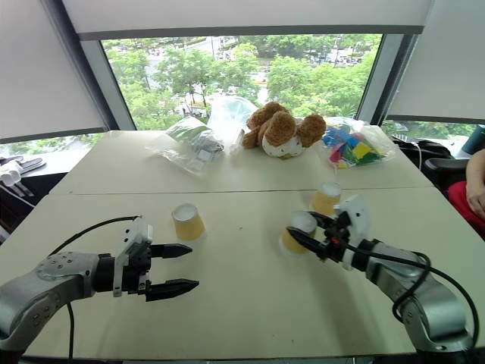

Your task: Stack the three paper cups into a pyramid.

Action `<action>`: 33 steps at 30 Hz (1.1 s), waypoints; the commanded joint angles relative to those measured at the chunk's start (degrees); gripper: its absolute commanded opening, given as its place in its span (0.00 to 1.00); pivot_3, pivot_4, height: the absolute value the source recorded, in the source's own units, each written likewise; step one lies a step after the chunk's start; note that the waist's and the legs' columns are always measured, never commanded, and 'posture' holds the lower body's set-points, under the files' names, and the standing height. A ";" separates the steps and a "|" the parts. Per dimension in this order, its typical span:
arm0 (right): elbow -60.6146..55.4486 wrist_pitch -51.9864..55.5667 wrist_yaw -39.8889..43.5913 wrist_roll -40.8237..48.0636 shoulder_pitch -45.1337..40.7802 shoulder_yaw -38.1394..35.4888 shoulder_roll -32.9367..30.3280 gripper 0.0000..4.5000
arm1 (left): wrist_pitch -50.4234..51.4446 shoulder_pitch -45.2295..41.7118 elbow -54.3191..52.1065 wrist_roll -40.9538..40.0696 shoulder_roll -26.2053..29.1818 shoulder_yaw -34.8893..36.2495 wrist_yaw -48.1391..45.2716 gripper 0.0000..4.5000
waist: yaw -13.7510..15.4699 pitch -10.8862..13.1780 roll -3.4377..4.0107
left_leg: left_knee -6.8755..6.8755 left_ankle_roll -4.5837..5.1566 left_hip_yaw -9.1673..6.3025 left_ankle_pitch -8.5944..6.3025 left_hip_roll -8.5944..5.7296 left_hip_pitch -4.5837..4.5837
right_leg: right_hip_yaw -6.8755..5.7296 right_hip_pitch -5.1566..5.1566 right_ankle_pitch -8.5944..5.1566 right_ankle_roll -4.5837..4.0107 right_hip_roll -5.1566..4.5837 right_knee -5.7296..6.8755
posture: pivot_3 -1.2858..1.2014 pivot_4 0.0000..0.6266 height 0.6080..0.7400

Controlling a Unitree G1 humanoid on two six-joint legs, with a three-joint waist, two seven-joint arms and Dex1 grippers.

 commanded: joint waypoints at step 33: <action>32.47 -15.70 -8.54 -13.12 -19.83 -6.53 2.45 0.99 | 2.46 -5.00 -3.94 -3.89 -0.25 1.24 1.39 1.00 | -0.31 0.20 -0.14 | -0.02 -0.04 0.09 0.01 -0.19 -0.05 | 0.03 -0.06 0.01 0.01 -0.28 -0.04 | 0.52 0.24 1.00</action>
